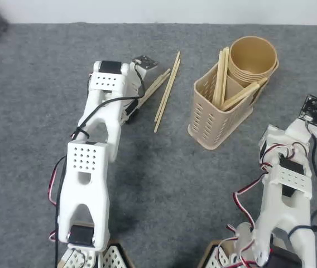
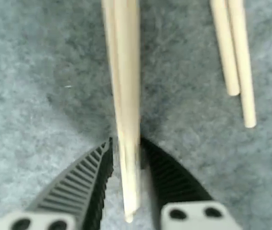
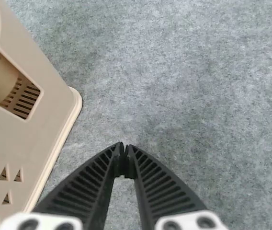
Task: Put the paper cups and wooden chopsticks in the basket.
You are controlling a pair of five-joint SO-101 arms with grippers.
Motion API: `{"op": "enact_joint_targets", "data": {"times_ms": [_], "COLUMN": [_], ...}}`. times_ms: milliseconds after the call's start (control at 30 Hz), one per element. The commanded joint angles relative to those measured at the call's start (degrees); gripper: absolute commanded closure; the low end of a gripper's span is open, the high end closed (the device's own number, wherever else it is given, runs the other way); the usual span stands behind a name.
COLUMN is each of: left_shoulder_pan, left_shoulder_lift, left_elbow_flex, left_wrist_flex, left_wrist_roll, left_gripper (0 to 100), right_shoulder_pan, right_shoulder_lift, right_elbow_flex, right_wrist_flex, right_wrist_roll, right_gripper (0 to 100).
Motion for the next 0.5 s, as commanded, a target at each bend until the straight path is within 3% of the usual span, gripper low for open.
{"op": "enact_joint_targets", "data": {"times_ms": [0,233,467], "left_shoulder_pan": [1.14,1.85,3.52], "left_shoulder_lift": [-3.52,-3.34,-3.52], "left_elbow_flex": [-0.04,2.24,7.6], "left_wrist_flex": [1.85,1.93,1.85], "left_wrist_roll": [2.02,-2.2,-4.66], "left_gripper": [85,98,99], "right_shoulder_pan": [-0.57,-0.57,-0.48], "right_shoulder_lift": [-0.92,-0.92,-0.92], "right_elbow_flex": [-0.44,-0.44,-0.44], "right_wrist_flex": [-0.75,-0.75,-0.75], "right_wrist_roll": [0.7,0.7,0.7], "right_gripper": [98.7,98.7,98.7]}}
